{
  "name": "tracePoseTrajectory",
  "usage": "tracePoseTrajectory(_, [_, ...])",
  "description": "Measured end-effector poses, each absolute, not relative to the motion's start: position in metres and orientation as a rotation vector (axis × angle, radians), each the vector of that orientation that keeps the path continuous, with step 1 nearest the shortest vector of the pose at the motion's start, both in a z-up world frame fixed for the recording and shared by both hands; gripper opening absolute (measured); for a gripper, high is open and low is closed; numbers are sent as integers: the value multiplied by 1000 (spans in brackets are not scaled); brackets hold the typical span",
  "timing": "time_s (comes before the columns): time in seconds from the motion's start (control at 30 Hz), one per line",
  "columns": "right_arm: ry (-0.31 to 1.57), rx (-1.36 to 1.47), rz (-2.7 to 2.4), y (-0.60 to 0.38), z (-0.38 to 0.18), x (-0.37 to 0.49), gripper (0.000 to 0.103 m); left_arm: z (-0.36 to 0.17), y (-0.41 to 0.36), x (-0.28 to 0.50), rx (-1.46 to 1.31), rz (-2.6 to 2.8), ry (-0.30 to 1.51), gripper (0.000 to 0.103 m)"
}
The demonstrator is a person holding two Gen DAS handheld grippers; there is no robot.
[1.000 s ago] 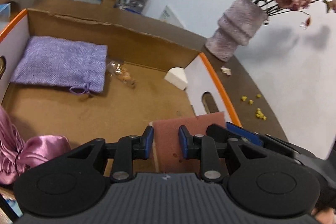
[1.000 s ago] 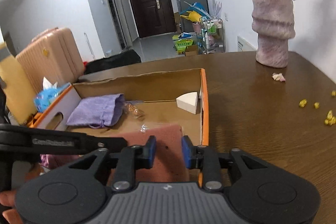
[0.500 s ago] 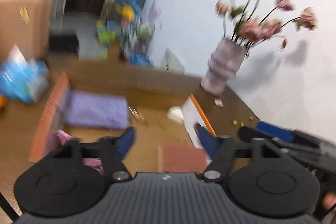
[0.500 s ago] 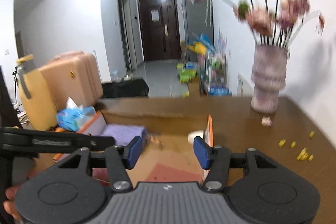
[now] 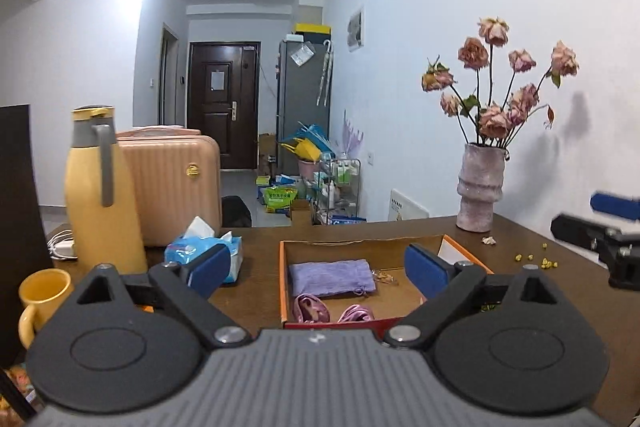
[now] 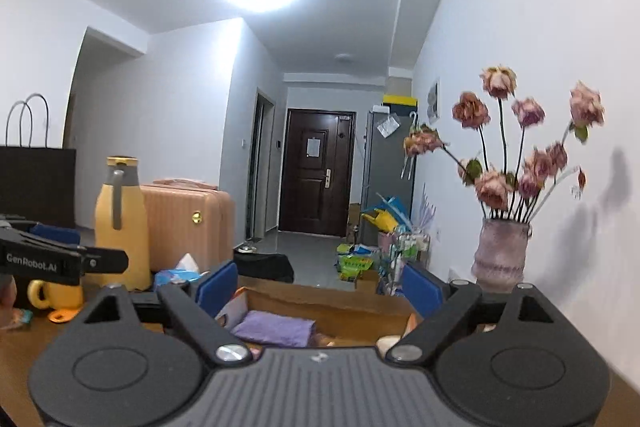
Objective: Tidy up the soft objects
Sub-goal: 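Withdraw both tools from the box toward the remaining items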
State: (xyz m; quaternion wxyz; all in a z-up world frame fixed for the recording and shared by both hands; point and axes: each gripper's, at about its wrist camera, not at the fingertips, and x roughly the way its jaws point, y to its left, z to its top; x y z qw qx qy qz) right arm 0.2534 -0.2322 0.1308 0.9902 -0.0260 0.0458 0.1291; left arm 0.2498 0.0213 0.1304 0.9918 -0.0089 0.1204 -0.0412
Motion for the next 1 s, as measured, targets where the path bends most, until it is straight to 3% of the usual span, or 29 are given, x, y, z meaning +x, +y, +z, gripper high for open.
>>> tracePoseTrajectory(0.3, [109,-26,251,-232,107,194,89,101,35,180,-21,-77,197,101])
tracePoseTrajectory(0.6, [233,20,243,-232,40,121,89,45,49,99,-88,-17,233,103])
tracePoseTrajectory(0.8, [337,119,263,-234,-1,88,89,34,57,84,-72,-8,274,103])
tracePoseTrajectory(1.0, [351,146,254,-235,-3,96,89,32,58,91,-103,-14,283,103])
